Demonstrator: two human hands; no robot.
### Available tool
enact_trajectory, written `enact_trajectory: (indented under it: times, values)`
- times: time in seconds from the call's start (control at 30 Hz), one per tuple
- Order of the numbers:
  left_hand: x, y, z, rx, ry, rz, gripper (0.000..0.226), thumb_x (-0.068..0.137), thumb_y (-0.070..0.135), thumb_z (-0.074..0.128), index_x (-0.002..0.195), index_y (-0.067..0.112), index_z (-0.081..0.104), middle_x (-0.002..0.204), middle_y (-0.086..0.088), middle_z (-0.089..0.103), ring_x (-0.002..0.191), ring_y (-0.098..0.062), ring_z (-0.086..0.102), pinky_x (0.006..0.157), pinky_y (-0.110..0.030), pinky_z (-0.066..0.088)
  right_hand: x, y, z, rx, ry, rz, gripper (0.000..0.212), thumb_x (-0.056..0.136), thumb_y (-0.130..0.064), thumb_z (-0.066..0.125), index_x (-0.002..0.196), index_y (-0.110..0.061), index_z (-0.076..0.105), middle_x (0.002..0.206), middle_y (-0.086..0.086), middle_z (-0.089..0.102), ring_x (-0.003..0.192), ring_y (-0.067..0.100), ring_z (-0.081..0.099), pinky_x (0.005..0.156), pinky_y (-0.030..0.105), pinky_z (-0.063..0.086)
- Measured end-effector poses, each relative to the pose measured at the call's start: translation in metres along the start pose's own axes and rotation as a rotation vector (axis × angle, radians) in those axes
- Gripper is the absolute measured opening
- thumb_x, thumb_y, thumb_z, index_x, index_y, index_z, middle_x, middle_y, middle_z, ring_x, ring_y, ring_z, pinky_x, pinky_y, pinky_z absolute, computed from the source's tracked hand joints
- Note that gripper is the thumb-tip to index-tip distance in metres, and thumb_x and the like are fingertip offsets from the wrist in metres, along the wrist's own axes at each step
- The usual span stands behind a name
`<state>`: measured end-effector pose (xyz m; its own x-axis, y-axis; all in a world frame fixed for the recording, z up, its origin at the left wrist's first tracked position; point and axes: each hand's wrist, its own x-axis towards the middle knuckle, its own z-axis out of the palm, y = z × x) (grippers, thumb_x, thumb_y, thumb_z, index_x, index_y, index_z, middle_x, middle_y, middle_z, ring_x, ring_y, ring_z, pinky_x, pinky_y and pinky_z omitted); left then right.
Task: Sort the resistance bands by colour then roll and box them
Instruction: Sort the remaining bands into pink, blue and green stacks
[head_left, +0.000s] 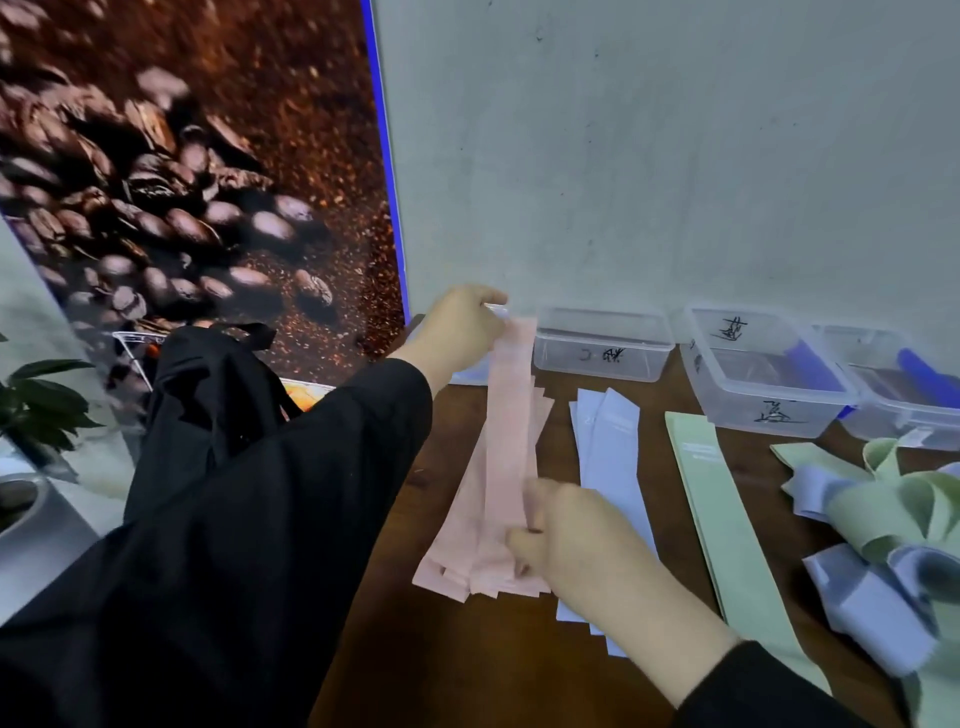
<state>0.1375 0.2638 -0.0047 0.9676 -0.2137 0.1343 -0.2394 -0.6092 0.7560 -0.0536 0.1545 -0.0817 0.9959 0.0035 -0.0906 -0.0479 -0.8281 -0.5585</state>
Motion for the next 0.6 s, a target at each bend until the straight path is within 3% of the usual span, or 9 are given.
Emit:
enact_trajectory:
  times: [0.07,0.17,0.23,0.3,0.5,0.6]
  values:
    - [-0.007,-0.012,0.016,0.129,-0.020,0.017,0.045,0.096,0.010,0.056,0.141,0.016,0.054,0.129,-0.007,0.063,0.113,-0.026,0.063,0.085,-0.023,0.046,-0.003,0.004,0.000,-0.300,0.097,-0.020,0.033,0.099,-0.042,0.055,0.126,-0.024,0.057,0.101,-0.004,0.059,0.095,0.015,0.058,0.070,0.024,0.047]
    - [-0.029,-0.034,0.047,0.226,-0.109,0.034,0.034,0.098,0.017,0.054,0.131,0.020,0.061,0.119,-0.003,0.064,0.101,-0.021,0.060,0.074,-0.022,0.043,-0.007,0.015,0.001,-0.360,0.193,-0.122,0.041,0.103,-0.046,0.046,0.138,-0.027,0.054,0.124,-0.007,0.057,0.114,0.014,0.052,0.096,0.029,0.044]
    - [-0.045,-0.049,0.067,0.366,-0.170,0.056,0.034,0.096,0.033,0.057,0.129,0.023,0.062,0.124,-0.002,0.061,0.107,-0.022,0.056,0.085,-0.030,0.045,-0.007,0.022,0.008,-0.370,0.125,-0.155,0.041,0.105,-0.046,0.041,0.139,-0.028,0.056,0.137,-0.008,0.054,0.126,0.013,0.049,0.115,0.033,0.029]
    - [-0.060,-0.059,0.080,0.528,-0.149,0.036,0.049,0.093,0.051,0.058,0.135,0.026,0.057,0.128,-0.004,0.055,0.117,-0.027,0.051,0.094,-0.040,0.044,-0.009,0.026,0.016,-0.337,0.070,-0.150,0.043,0.106,-0.044,0.040,0.144,-0.027,0.053,0.148,-0.009,0.049,0.135,0.012,0.045,0.125,0.035,0.011]
    - [-0.075,-0.064,0.086,0.517,-0.093,-0.011,0.059,0.091,0.058,0.056,0.141,0.025,0.048,0.132,-0.006,0.055,0.119,-0.030,0.051,0.095,-0.042,0.044,-0.007,0.022,0.023,-0.171,0.091,-0.243,0.041,0.107,-0.040,0.042,0.147,-0.033,0.049,0.149,-0.015,0.050,0.134,0.006,0.049,0.119,0.019,0.007]
    - [-0.078,-0.058,0.086,0.556,-0.131,-0.012,0.063,0.088,0.053,0.064,0.141,0.024,0.047,0.132,-0.005,0.054,0.120,-0.031,0.050,0.095,-0.042,0.044,-0.008,0.023,0.021,-0.157,0.078,-0.277,0.040,0.107,-0.043,0.042,0.146,-0.035,0.050,0.150,-0.016,0.050,0.135,0.006,0.048,0.117,0.018,0.005]
